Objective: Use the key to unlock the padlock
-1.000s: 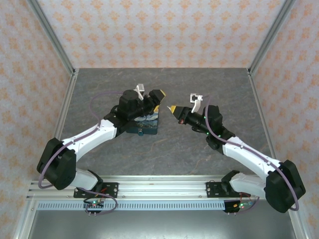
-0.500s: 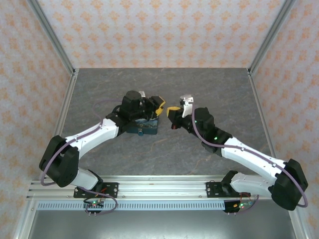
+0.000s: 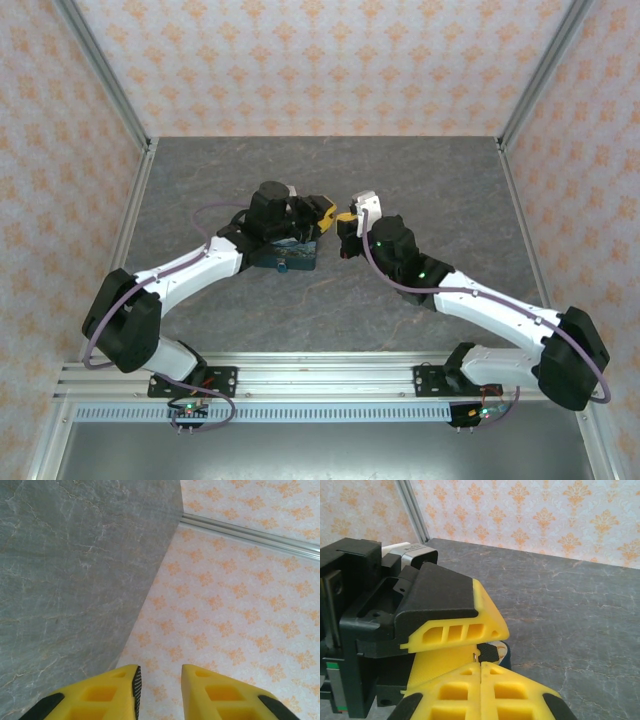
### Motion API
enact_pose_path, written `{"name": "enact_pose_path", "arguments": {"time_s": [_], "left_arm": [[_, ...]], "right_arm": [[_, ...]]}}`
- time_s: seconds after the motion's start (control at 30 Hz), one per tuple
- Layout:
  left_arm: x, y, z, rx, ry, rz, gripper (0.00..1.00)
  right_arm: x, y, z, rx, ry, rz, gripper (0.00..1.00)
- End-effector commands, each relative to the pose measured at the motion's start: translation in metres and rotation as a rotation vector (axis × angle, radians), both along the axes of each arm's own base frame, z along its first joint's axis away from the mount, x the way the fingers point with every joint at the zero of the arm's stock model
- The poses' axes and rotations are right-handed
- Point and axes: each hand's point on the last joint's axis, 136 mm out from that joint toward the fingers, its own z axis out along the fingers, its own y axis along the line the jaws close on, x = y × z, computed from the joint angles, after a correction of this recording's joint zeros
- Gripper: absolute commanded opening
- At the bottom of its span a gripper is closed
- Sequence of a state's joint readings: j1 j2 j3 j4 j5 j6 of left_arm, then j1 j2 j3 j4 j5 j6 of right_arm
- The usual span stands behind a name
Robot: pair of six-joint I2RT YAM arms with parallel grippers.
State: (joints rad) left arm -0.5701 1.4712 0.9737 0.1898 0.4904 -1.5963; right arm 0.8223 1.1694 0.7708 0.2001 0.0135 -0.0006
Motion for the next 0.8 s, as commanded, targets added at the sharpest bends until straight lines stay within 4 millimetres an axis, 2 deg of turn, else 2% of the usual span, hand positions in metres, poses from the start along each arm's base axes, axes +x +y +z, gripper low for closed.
{"name": "enact_pose_path", "arguments": {"time_s": [0.0, 0.1, 0.2, 0.77], "left_arm": [[-0.002, -0.007, 0.013, -0.025, -0.015, -0.013, 0.25], [-0.004, -0.009, 0.013, -0.027, -0.015, -0.02, 0.23], [-0.004, -0.01, 0.013, -0.027, -0.016, -0.02, 0.21], [-0.007, -0.009, 0.004, 0.001, 0.0, -0.018, 0.15]], "right_arm": [[0.006, 0.0, 0.015, -0.006, -0.041, -0.023, 0.0], [0.007, 0.0, 0.018, -0.01, -0.05, -0.029, 0.0], [0.01, 0.002, 0.009, -0.035, -0.038, -0.032, 0.0], [0.015, 0.004, 0.004, -0.047, -0.034, -0.04, 0.0]]}}
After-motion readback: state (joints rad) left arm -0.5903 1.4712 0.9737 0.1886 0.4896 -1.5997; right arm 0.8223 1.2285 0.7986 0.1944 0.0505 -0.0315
